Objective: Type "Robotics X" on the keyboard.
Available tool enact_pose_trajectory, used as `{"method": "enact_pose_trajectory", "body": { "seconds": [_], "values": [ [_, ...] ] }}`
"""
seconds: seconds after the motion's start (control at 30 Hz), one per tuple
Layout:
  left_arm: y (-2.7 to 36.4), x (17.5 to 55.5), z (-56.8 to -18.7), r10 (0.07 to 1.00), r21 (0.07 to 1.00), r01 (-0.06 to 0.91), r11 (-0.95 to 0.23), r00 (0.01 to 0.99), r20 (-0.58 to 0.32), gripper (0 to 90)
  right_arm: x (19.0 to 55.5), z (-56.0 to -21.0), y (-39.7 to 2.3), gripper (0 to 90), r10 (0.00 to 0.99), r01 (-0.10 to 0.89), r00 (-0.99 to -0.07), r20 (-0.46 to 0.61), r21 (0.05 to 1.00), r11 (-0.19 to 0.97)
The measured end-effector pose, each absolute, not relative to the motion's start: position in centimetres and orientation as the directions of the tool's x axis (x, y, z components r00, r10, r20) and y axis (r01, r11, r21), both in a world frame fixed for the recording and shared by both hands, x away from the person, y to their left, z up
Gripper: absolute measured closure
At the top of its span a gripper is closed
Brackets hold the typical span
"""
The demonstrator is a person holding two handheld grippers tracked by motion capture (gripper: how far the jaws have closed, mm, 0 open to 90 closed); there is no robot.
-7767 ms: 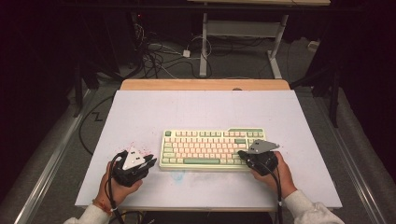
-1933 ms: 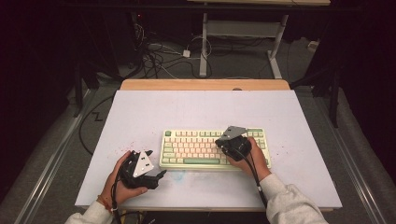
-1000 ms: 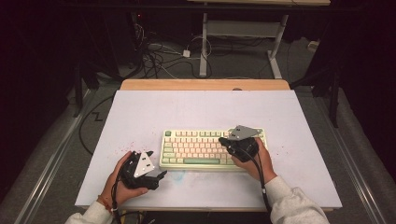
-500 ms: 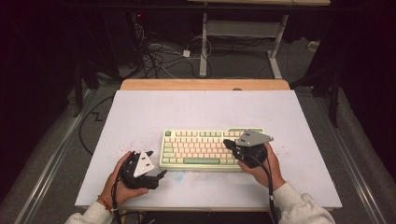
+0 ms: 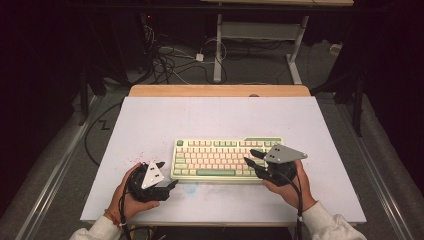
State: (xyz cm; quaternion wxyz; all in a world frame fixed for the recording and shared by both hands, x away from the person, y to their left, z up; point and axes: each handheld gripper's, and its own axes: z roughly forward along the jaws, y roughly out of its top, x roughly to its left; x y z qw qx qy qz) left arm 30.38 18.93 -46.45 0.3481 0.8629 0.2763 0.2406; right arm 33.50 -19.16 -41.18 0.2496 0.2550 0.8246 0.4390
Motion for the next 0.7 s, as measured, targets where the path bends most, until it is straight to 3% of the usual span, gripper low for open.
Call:
{"method": "enact_pose_trajectory", "body": {
  "seconds": [0.27, 0.47, 0.7],
  "values": [
    [18.7, 30.2, -46.1, 0.642, 0.742, 0.314, -0.593, 0.74, 0.2, 34.3, 32.4, -41.4, -20.3, 37.0, 0.656, 0.177, -0.722, -0.22, 0.858, 0.482],
    [18.6, 30.2, -45.8, 0.636, 0.748, 0.319, -0.582, 0.752, 0.174, 43.7, 31.7, -41.6, -21.2, 28.9, 0.678, 0.174, -0.697, -0.232, 0.863, 0.475],
    [18.7, 30.2, -45.3, 0.626, 0.752, 0.335, -0.568, 0.769, 0.13, 71.1, 30.9, -42.1, -22.3, 26.5, 0.702, 0.179, -0.668, -0.246, 0.863, 0.473]
  ]
}}
